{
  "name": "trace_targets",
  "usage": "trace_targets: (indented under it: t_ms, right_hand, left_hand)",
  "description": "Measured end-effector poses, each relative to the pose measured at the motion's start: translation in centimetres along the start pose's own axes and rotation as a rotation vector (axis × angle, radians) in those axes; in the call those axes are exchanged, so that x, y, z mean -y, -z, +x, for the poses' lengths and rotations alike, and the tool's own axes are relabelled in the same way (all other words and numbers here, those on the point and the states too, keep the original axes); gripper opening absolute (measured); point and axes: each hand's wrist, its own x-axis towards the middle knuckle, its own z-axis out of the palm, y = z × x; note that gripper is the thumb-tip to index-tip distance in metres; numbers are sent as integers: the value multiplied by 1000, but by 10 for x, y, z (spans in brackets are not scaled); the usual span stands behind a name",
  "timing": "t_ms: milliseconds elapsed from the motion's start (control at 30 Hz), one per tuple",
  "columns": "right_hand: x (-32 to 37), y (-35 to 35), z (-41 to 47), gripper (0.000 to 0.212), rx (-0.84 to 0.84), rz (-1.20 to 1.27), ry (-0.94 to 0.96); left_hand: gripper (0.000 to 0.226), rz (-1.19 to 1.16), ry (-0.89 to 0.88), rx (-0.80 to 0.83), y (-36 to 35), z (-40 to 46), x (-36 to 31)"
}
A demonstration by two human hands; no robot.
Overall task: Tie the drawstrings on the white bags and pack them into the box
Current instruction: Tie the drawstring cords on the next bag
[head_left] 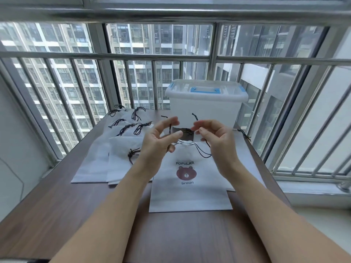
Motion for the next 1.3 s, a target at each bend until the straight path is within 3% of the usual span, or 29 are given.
trace_targets:
  t_ms: [133, 233, 300, 433, 633, 767, 900, 1133, 1200, 1300]
  right_hand:
    - [-4, -6, -8, 30, 121, -144, 149]
    - [-5, -5, -8, 31, 281, -92, 81]
    - [-7, -7, -10, 33, 349, -59, 21]
    - [-12, -3, -3, 35, 264, 30, -82]
    - [-19, 6, 6, 20, 220, -116, -123]
    - [-19, 11, 7, 4, 218, -373, -17]
    - [-21, 15, 11, 19, 82, -654, 46]
    - [-21, 11, 10, 25, 80, -235, -246]
    - [-20, 9, 10, 23, 64, -68, -344]
    - [-15, 6, 9, 12, 53, 216, -475]
  left_hand:
    - [39, 47, 110, 119, -4, -1, 6]
    - [15, 98, 133, 170, -12, -4, 15]
    - [22, 114, 155, 141, -15, -4, 20]
    - [30, -31, 243, 152, -17, -2, 16]
    - [32, -98, 262, 165, -14, -1, 13]
    - [36, -21, 245, 135, -13, -1, 14]
    - [37, 158, 164, 56, -16, 0, 18]
    - [33, 526, -39, 62, -14, -3, 27]
    - [38, 483, 22, 46, -18, -3, 22]
    - [41, 195, 297, 111, -20, -4, 12]
